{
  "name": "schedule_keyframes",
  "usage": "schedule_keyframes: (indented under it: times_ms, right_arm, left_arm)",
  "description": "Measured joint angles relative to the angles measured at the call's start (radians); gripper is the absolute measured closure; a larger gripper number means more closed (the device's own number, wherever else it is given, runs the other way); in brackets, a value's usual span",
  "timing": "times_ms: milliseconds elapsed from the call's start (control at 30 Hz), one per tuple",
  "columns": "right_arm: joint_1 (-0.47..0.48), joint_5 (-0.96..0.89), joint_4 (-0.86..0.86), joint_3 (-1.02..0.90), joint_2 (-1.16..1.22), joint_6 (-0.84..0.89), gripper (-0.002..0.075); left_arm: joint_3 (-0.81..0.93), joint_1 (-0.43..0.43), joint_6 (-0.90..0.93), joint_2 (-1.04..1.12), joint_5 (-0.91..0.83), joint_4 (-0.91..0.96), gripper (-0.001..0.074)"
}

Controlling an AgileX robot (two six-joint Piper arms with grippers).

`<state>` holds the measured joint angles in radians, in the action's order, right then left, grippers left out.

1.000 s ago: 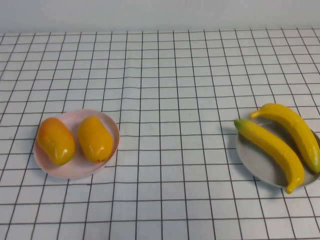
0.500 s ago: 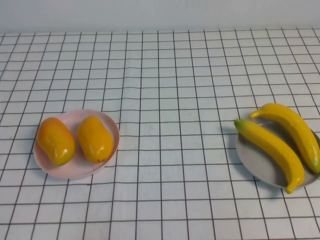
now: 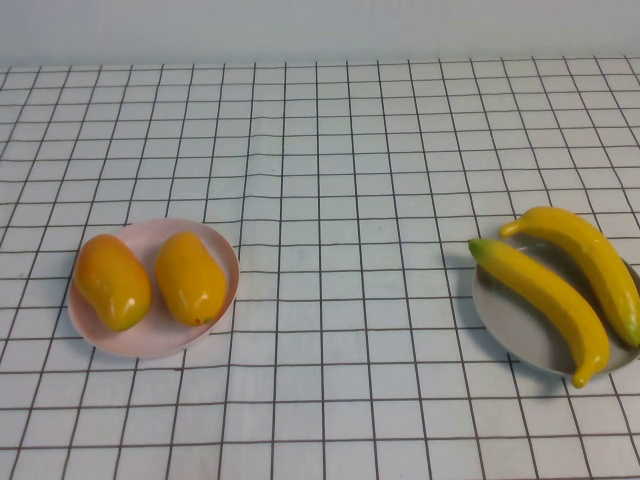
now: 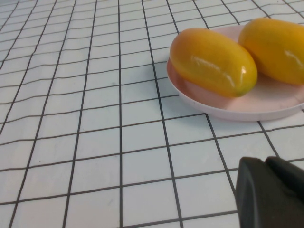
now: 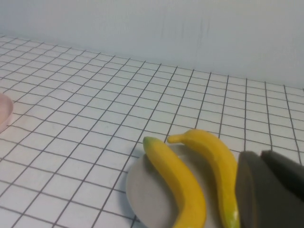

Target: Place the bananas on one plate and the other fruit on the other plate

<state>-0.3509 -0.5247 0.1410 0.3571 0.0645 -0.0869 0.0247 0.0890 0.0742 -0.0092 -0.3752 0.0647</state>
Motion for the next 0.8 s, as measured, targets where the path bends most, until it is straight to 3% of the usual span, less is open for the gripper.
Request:
schedule_keyframes:
  times_ms: [400,600,800]
  right_arm:
    - [0.015,0.193,0.087,-0.241,-0.001,-0.219,0.0741]
    - [0.208,0.214,0.076,-0.286,-0.021,-0.224,0.0742]
    - [0.452,0.351,-0.130,-0.361,-0.072,-0.015,0.0742]
  left_arm:
    - [0.000,0.000,0.000,0.000,0.000,0.000,0.0738]
    - [0.000,0.000,0.000,0.000,0.000,0.000,0.0738]
    - [0.000,0.000,0.000,0.000,0.000,0.000,0.0738]
